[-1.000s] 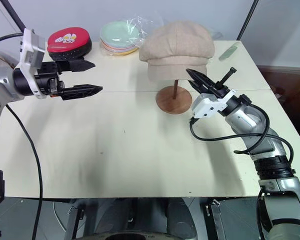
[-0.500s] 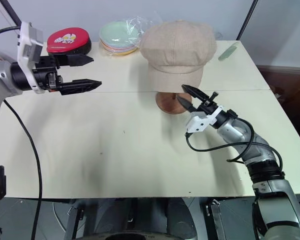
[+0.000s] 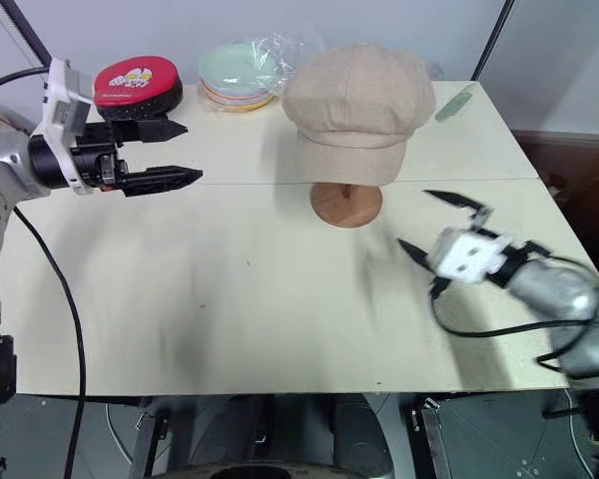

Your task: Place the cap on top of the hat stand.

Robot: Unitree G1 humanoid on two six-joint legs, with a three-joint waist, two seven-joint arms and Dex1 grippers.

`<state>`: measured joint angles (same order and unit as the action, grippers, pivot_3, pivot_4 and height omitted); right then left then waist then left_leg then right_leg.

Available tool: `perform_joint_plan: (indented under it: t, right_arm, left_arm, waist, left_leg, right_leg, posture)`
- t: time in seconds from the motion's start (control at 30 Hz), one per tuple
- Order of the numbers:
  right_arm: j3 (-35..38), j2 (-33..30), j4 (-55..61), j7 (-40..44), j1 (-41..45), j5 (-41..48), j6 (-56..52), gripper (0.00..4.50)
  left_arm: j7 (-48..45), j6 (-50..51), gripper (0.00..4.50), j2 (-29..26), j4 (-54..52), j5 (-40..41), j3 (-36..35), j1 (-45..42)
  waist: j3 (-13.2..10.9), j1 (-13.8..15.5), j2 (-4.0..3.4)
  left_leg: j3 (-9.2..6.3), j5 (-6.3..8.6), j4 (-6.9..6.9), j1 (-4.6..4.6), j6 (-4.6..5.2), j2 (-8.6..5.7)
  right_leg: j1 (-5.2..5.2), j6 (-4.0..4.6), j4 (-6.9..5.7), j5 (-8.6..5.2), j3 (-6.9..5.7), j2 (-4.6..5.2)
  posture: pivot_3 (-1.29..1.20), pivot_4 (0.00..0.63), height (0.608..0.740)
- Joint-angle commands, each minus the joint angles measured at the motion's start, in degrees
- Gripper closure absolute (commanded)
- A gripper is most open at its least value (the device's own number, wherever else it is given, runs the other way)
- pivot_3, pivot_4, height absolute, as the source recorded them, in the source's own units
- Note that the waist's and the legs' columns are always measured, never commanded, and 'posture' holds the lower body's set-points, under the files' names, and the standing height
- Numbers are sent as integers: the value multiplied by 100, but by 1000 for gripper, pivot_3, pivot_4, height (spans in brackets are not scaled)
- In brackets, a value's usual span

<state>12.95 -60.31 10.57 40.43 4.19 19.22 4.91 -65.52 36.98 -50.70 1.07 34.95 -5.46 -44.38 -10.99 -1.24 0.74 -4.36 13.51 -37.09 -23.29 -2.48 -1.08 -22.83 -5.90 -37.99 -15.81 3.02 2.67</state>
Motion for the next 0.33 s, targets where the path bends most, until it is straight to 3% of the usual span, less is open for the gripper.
perform_joint_plan:
  t: [0.03,0.13,0.33]
  right_arm:
    - [1009,-532,94,856,495,2150,-2066,52]
    - [1413,-1024,-451,1652,983,3298,-3542,52]
    - [1358,-1334,-1029,2353,1488,3596,-4662,52]
  left_arm:
    - [-94,-135,0,-73,102,-24,-188,-201]
    - [-200,-58,0,-64,292,54,-212,-380]
    - [-345,-166,0,-64,468,-78,-99,-556]
  waist:
    - [-1,5,0]
    - [-1,30,1]
    - [-2,44,3]
  left_leg:
    - [0,0,1,3,0,1]
    - [0,0,-1,0,1,1]
    - [2,1,1,-5,2,-2]
  right_leg:
    - [3,0,1,0,0,1]
    - [5,2,4,-1,-6,3]
    - [6,1,20,-1,-11,10]
  posture:
    - [0,150,740]
    - [0,150,740]
    - [0,150,740]
